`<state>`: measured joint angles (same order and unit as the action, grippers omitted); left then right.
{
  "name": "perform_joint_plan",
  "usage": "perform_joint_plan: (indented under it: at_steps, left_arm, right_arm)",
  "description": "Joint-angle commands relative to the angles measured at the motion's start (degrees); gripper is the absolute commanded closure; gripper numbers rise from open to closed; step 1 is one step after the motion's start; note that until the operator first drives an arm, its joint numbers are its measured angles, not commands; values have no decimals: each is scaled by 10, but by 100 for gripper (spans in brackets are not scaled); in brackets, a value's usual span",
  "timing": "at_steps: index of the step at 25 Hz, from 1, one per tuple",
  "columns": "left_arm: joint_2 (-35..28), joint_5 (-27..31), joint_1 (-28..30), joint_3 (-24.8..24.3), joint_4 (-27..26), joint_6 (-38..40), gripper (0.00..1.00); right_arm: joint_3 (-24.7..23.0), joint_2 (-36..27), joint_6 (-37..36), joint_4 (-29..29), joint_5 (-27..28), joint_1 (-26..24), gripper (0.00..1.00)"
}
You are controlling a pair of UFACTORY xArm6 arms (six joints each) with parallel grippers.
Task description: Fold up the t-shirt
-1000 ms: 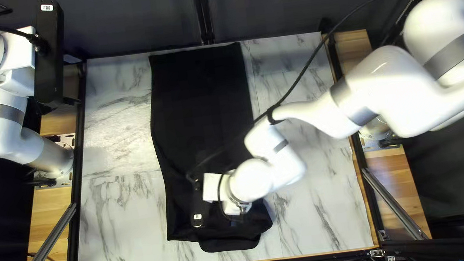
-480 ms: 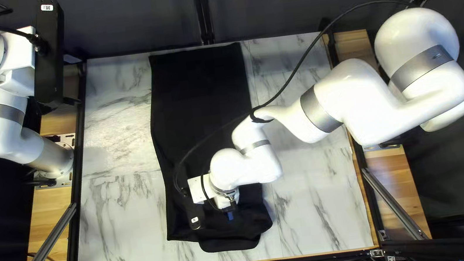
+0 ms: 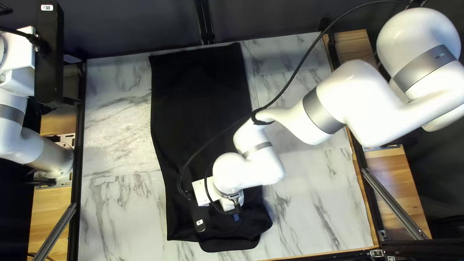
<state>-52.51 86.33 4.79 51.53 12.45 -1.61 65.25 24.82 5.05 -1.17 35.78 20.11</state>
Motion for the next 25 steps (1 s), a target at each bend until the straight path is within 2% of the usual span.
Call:
perform_joint_plan:
  at_steps: [1, 14, 18, 25]
  left_arm:
    - [0, 0, 0, 0, 0, 0, 0]
    - [0, 0, 0, 0, 0, 0, 0]
    - [0, 0, 0, 0, 0, 0, 0]
    - [0, 0, 0, 0, 0, 0, 0]
  right_arm:
    - [-9, -6, 2, 8, 5, -6, 0]
    - [-113, -93, 33, 22, -2, -28, 0]
    - [-95, -74, 45, 22, -4, -18, 0]
    - [-29, -35, 63, 35, 20, 4, 0]
